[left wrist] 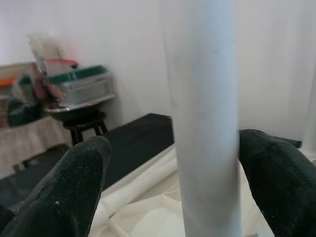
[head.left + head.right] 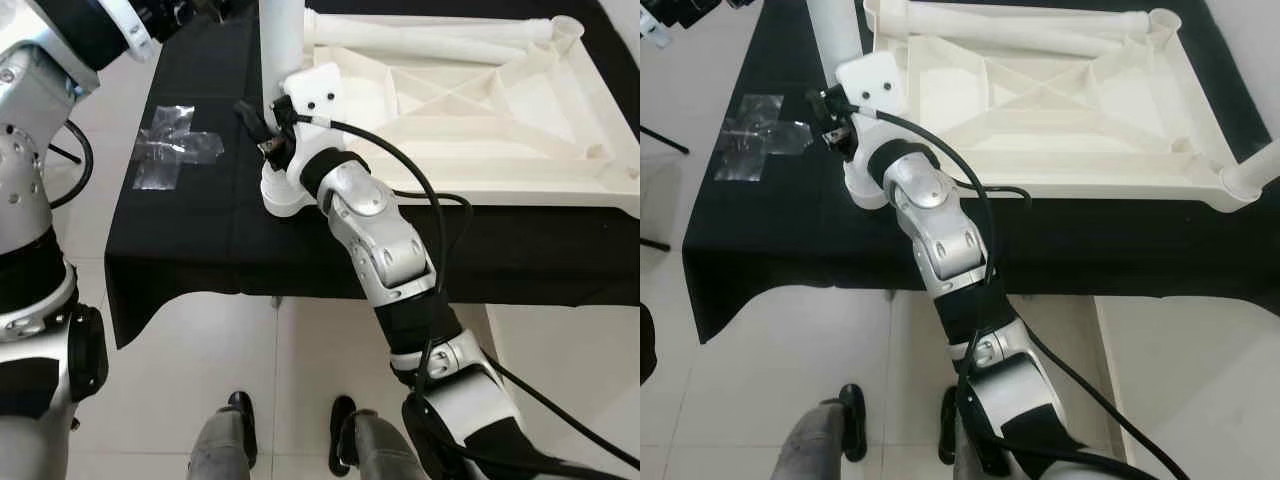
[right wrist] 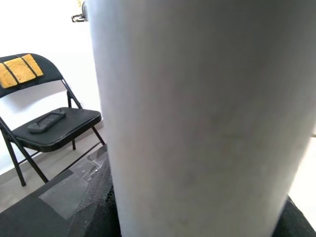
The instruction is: Building children table
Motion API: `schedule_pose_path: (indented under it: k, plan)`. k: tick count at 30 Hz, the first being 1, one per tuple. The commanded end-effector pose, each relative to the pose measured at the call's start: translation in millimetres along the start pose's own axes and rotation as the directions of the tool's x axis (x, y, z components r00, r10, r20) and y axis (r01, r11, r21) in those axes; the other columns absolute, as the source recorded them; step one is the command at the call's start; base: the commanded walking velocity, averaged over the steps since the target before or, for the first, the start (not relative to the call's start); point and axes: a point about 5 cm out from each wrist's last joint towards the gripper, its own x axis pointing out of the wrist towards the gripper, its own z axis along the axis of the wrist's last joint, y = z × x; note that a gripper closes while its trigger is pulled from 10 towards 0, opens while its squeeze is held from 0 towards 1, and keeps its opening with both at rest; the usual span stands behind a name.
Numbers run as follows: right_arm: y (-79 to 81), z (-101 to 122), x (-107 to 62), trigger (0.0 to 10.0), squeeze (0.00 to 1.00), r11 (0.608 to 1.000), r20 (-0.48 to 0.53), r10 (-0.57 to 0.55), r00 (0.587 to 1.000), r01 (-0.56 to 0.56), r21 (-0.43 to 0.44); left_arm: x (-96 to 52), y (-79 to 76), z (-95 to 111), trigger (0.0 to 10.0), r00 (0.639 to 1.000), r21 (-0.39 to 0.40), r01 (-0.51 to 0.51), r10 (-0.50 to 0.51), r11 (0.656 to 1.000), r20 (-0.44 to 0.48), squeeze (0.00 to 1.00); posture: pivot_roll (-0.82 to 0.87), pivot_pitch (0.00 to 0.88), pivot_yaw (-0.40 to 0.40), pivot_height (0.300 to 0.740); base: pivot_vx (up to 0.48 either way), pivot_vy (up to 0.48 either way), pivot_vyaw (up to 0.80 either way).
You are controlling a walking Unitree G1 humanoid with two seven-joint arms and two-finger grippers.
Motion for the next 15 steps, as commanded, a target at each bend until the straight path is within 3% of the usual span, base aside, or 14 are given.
schedule_pose_path:
  k: [1,5,12,13,14,15]
  plan:
    - [-5.2,-58.7,-11.4,10.0,0.0,0.996,-0.247,-0.037,0.968,0.056,0.068,5.6,-2.2,2.0,10.0,0.998,-0.013,0.055,-0.055,0.998,-0.002,0.0,0.15,0.318,-0.055,0.74,0.0,0.0,0.0]
    - [-6.1,-56.0,-10.5,10.0,0.0,0.995,-0.232,-0.043,0.972,0.062,0.074,22.0,0.7,-5.0,10.0,0.99,-0.095,0.134,-0.138,0.986,-0.037,0.0,0.15,0.314,-0.049,0.74,0.0,0.0,0.0]
    - [-5.3,-54.1,-9.9,10.0,0.0,0.995,-0.221,-0.043,0.974,0.062,0.077,33.2,-2.3,-18.1,10.0,0.959,-0.19,0.25,-0.27,0.949,-0.084,0.0,0.15,0.311,-0.04,0.74,0.0,0.0,0.0]
    - [-4.8,-53.6,-9.8,10.0,0.0,0.995,-0.218,-0.043,0.975,0.061,0.078,34.4,-3.9,-21.0,1.1,0.948,-0.222,0.278,-0.304,0.935,-0.094,0.0,0.15,0.311,-0.038,0.74,0.0,0.0,0.0]
    - [-4.4,-52.9,-9.7,10.0,0.0,0.995,-0.215,-0.042,0.976,0.06,0.08,36.3,-7.3,-23.9,0.0,0.923,-0.267,0.333,-0.37,0.904,-0.102,0.0,0.15,0.311,-0.036,0.74,0.0,0.0,0.0]
    - [-4.4,-52.7,-9.8,10.0,0.0,0.995,-0.214,-0.042,0.976,0.06,0.08,37.2,-8.1,-23.9,0.0,0.917,-0.276,0.347,-0.386,0.896,-0.102,0.0,0.15,0.311,-0.036,0.74,0.0,0.0,0.0]
